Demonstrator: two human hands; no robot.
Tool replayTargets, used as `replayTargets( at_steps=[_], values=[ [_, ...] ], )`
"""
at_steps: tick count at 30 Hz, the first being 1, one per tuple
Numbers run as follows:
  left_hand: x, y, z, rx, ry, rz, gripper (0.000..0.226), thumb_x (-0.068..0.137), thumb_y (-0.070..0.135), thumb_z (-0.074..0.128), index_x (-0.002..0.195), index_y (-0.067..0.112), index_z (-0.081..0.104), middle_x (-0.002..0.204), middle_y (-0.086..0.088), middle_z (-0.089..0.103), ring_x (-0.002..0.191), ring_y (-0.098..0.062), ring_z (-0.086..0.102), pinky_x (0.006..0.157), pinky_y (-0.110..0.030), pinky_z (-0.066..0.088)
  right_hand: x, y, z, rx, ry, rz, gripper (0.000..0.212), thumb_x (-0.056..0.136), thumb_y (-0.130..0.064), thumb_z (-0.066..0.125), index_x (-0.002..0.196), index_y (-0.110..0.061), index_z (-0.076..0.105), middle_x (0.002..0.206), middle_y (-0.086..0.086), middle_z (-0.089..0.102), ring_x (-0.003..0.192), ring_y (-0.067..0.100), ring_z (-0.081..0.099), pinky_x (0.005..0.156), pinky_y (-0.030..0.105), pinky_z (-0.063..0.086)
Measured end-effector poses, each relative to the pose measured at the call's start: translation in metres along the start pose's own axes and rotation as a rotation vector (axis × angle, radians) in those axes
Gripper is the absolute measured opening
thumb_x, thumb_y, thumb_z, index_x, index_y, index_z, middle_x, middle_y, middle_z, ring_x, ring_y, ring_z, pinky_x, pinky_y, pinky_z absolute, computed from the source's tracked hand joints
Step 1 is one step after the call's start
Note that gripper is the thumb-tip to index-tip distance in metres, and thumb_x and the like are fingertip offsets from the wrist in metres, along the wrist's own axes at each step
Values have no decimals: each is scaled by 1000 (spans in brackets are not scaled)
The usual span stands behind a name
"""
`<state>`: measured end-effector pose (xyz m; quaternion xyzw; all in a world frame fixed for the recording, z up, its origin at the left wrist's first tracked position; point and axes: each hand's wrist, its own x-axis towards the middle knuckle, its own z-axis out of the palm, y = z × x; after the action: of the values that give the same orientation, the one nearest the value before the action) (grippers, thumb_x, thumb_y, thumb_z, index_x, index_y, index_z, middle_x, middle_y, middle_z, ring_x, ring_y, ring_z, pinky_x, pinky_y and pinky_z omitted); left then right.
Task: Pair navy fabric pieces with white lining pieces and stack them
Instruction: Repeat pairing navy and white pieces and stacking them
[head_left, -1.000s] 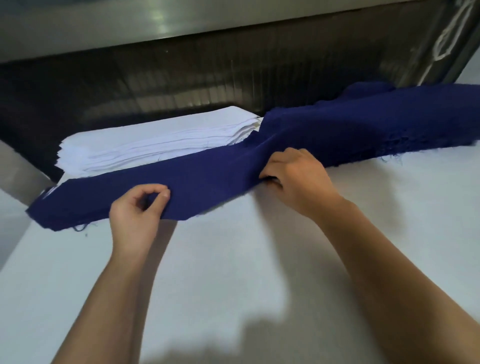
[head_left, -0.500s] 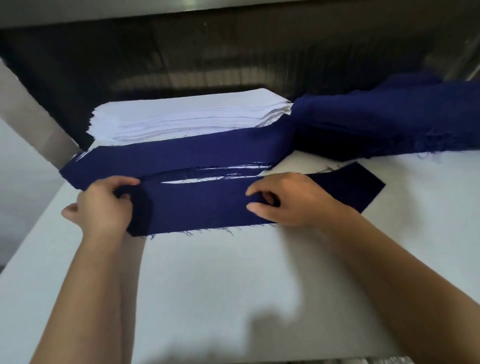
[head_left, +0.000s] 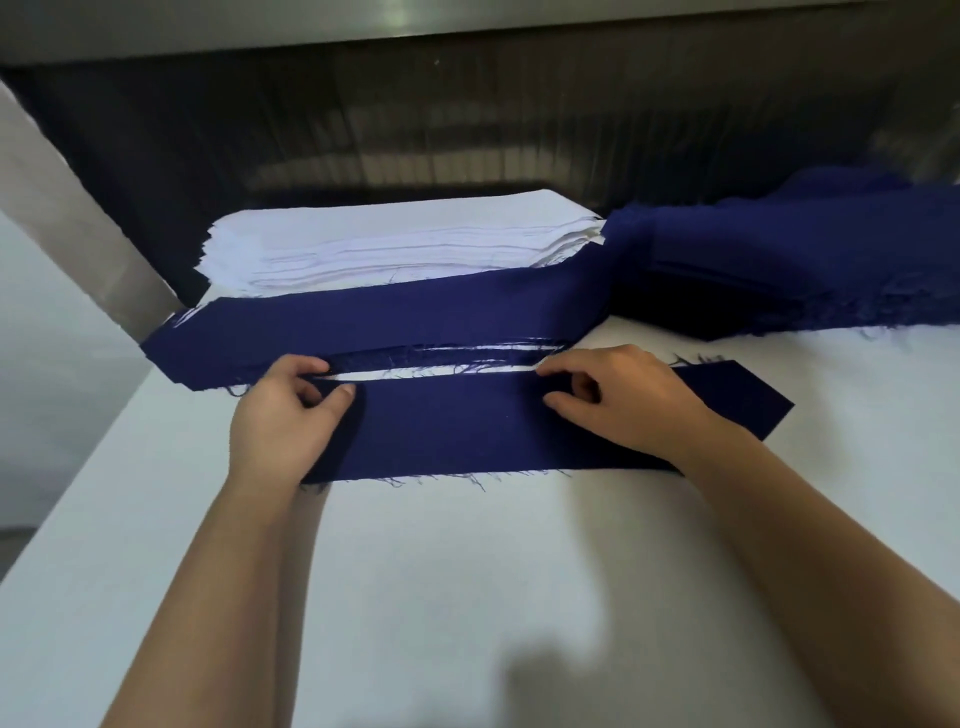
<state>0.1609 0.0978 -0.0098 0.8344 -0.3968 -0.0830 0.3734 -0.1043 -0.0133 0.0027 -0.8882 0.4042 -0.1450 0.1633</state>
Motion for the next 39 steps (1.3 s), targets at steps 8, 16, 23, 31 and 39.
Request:
replayTargets(
  at_steps=[8, 16, 23, 31, 39],
  values=[
    [39, 14, 3, -91, 301, 113, 31, 90, 28, 59, 117, 13, 58, 91, -6, 59, 94, -29, 55, 84, -39, 44, 53, 0, -5, 141, 320, 24, 37, 87, -8, 57, 124, -8, 59, 116, 9, 58, 108, 26, 52, 95, 26, 36],
    [99, 26, 19, 151, 211, 132, 41, 98, 37, 47, 134, 17, 53, 142, -9, 46, 131, -34, 30, 104, -36, 24, 138, 1, -4, 0, 261, 156, 52, 98, -29, 41, 146, -14, 29, 154, 15, 18, 143, 28, 12, 114, 33, 9],
    [145, 27, 30, 207, 204, 201, 50, 100, 45, 39, 145, 23, 40, 153, 0, 34, 137, -31, 22, 109, -43, 17, 171, 7, 14, -97, 199, 313, 50, 100, -40, 29, 146, -22, 28, 153, 13, 20, 142, 29, 9, 113, 41, 9],
    [156, 26, 45, 353, 86, 161, 73, 81, 73, 30, 136, 29, 47, 149, 8, 39, 137, -32, 20, 104, -45, 18, 173, 9, 21, -219, 282, 291, 43, 99, -36, 28, 135, -19, 45, 142, 2, 40, 137, 23, 25, 111, 45, 9],
    [155, 30, 47, 389, 152, 248, 55, 88, 57, 53, 127, 19, 57, 138, 1, 52, 131, -32, 27, 100, -47, 19, 168, 10, 20, -165, 353, 243, 32, 94, -24, 40, 121, -22, 57, 139, -8, 47, 136, 15, 27, 107, 45, 4]
  ],
)
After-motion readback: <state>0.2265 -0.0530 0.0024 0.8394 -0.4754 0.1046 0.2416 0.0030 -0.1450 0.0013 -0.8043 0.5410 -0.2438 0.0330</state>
